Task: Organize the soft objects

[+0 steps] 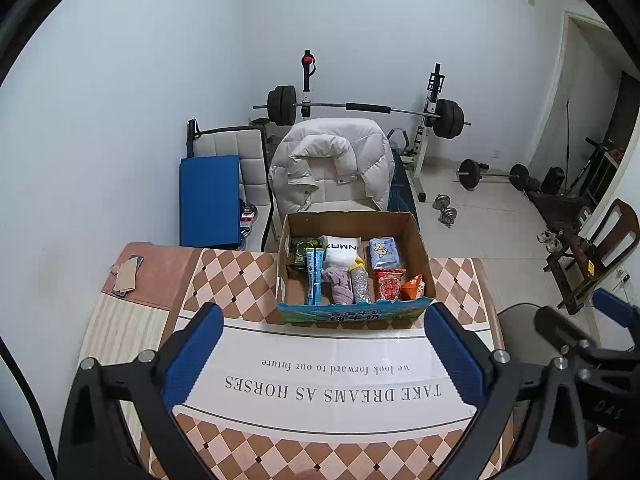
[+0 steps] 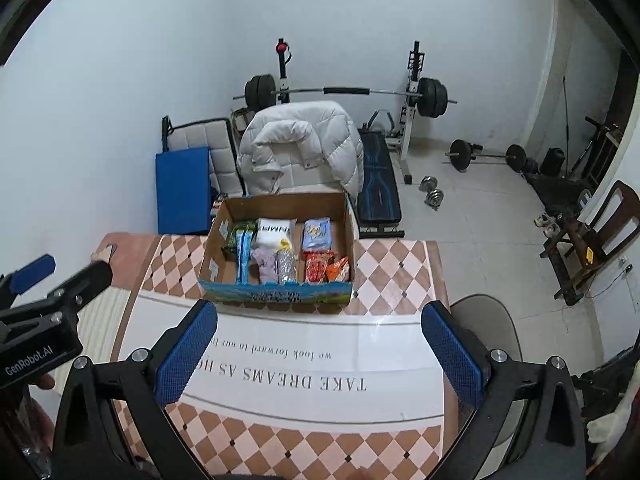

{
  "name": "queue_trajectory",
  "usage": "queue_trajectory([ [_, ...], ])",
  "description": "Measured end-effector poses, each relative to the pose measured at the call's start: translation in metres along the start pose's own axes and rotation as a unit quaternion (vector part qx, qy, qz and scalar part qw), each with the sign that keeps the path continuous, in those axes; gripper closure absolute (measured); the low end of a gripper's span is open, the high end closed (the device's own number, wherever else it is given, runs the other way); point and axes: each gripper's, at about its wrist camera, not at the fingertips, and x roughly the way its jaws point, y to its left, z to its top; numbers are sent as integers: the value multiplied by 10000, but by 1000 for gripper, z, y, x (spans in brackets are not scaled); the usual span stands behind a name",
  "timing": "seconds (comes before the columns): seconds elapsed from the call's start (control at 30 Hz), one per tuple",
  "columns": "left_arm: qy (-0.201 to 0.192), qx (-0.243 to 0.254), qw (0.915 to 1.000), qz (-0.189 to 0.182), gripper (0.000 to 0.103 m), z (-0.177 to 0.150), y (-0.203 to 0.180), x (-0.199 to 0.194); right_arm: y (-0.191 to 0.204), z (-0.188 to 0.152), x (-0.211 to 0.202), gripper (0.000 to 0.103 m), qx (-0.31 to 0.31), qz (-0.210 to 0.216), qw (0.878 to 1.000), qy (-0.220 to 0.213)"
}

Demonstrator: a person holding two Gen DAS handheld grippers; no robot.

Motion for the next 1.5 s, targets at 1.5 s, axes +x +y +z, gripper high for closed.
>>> queue_trajectory([
  [1.5, -177, 25, 9997, 145, 0, 6, 1, -5, -4, 26, -3, 0, -144, -335, 9987, -369],
])
